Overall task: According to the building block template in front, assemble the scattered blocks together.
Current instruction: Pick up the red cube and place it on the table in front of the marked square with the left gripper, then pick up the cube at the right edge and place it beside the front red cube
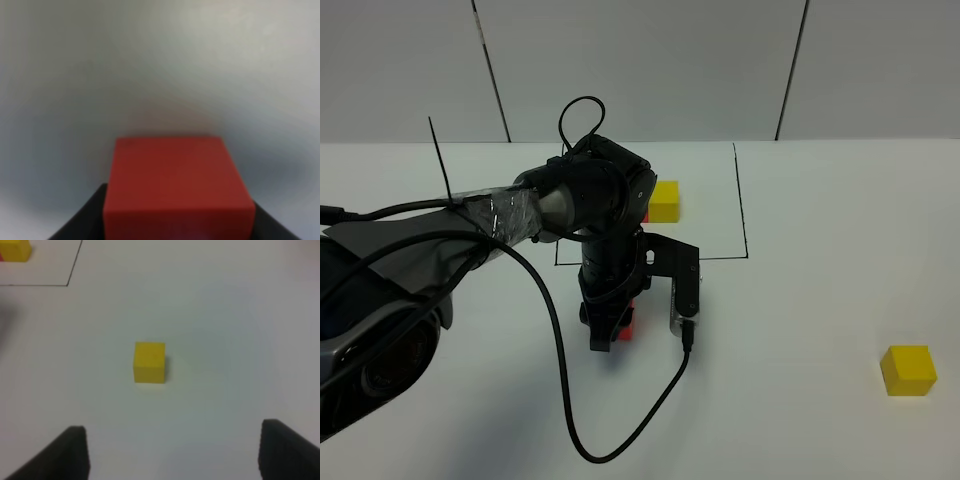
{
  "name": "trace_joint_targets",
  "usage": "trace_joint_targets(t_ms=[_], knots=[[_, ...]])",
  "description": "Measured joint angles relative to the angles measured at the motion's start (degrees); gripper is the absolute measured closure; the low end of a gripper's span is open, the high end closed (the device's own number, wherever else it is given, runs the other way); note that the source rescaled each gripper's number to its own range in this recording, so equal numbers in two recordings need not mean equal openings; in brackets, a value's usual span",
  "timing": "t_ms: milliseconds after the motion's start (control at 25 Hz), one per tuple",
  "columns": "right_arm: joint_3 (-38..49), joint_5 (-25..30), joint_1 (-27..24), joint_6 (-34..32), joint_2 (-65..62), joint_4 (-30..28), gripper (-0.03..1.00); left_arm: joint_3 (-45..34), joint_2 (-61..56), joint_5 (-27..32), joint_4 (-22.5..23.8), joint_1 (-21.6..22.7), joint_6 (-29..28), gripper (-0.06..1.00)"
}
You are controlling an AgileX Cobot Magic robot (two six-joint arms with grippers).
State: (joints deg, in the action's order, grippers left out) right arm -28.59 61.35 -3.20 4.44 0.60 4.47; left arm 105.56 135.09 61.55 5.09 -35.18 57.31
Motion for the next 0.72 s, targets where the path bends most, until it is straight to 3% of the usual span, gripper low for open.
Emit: trace_joint_targets(t_ms=[80,280,360,440,600,720], knots=[[0.0,0.0,0.0,0.0,0.0,0.0,0.37,0.0,0.0,0.0,0.0,0.0,0.0,0.75],[0.0,0.0,0.0,0.0,0.0,0.0,0.37,1.0,0.0,0.1,0.0,0.0,0.1,0.18],[0.0,0.0,0.0,0.0,0.0,0.0,0.37,2.5,0.0,1.0,0.0,-0.1,0.1,0.04],[0.0,0.0,0.0,0.0,0.0,0.0,0.37,4.1,-0.1,2.6,0.0,-0.3,-0.3,-0.03],[0.0,0.0,0.0,0.0,0.0,0.0,0.37,5.3,-1.8,4.1,0.0,-0.9,-2.2,-0.06],[0.0,0.0,0.0,0.0,0.0,0.0,0.37,5.3,-4.8,4.6,0.0,-1.1,-9.0,-0.06]])
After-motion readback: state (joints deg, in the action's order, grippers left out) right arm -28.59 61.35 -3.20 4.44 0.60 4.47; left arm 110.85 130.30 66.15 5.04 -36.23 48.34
